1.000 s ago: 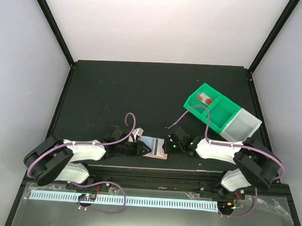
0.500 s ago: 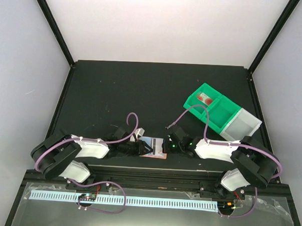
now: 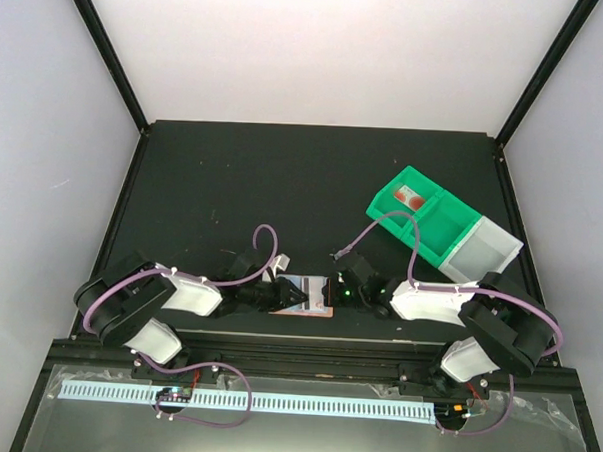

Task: Take the credit cards out of the card holder

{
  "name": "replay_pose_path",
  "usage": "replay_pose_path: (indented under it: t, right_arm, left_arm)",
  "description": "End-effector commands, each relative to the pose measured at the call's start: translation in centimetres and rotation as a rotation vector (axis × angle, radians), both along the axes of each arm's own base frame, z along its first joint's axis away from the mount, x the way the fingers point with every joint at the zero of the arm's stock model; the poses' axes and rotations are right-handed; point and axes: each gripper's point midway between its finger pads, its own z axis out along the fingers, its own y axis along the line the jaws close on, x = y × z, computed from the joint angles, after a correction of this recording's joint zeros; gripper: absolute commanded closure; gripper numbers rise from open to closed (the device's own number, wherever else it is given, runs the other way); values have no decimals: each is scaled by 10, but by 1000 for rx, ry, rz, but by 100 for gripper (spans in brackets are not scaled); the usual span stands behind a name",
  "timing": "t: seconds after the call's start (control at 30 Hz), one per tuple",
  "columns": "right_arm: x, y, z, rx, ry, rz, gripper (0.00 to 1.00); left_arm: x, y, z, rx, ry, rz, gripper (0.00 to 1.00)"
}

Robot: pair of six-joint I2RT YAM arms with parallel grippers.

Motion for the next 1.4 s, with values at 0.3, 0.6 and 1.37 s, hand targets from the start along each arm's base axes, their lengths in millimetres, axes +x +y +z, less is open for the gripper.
replay_pose_path:
  t: [0.3,0.6,1.37]
  right_arm:
    - [-20,-23,-35,-102,91,-3,99]
    - [-19,-22,-30,-92,85,-5,99]
    - [-13,3,25,68,37,16,89]
  left_arm:
    - [5,-11,32,-109,-56,7,86]
    - [5,-4,26,-52,-74,9,98]
    - [11,8,11,65,-118,15,76]
